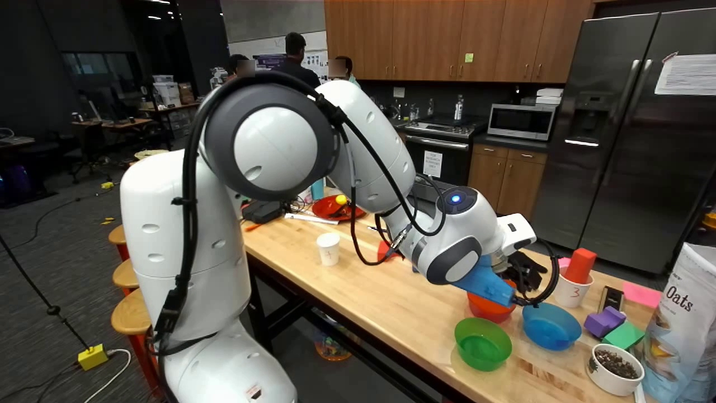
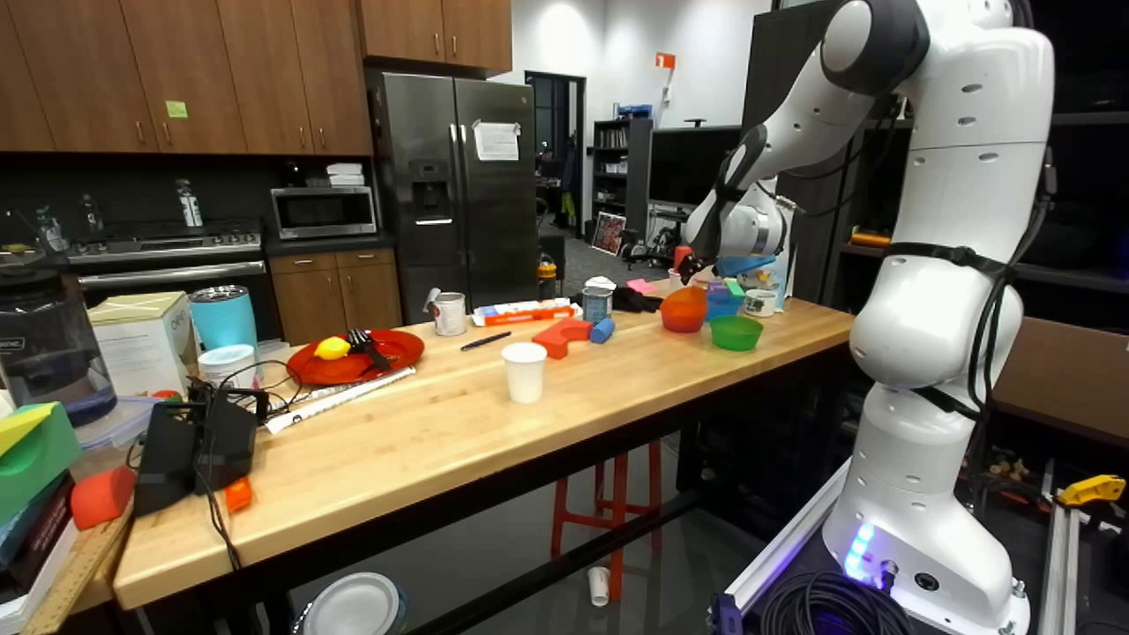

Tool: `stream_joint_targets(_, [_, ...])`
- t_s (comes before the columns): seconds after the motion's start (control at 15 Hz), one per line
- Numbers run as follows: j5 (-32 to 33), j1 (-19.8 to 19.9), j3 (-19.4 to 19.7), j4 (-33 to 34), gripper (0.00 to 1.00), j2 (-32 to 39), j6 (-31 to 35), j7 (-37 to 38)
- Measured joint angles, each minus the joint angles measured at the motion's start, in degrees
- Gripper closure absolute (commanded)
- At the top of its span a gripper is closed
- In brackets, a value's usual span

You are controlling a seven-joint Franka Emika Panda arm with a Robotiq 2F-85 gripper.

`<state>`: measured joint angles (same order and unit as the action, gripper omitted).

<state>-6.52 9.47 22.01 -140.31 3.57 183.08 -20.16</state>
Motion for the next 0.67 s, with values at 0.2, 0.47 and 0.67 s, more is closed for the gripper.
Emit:
stream_joint_targets(0.2, [2.9, -1.1, 3.6, -0.1, 0.12, -0.1, 1.2, 2.2])
stream_joint_targets(0.47, [3.4, -3.0, 6.9, -0.7, 0.24, -0.1, 1.0, 4.9])
stream_joint_targets(0.67, [3.4, -4.4, 7.4, -1.6, 0.25, -0.1, -0.2, 7.7])
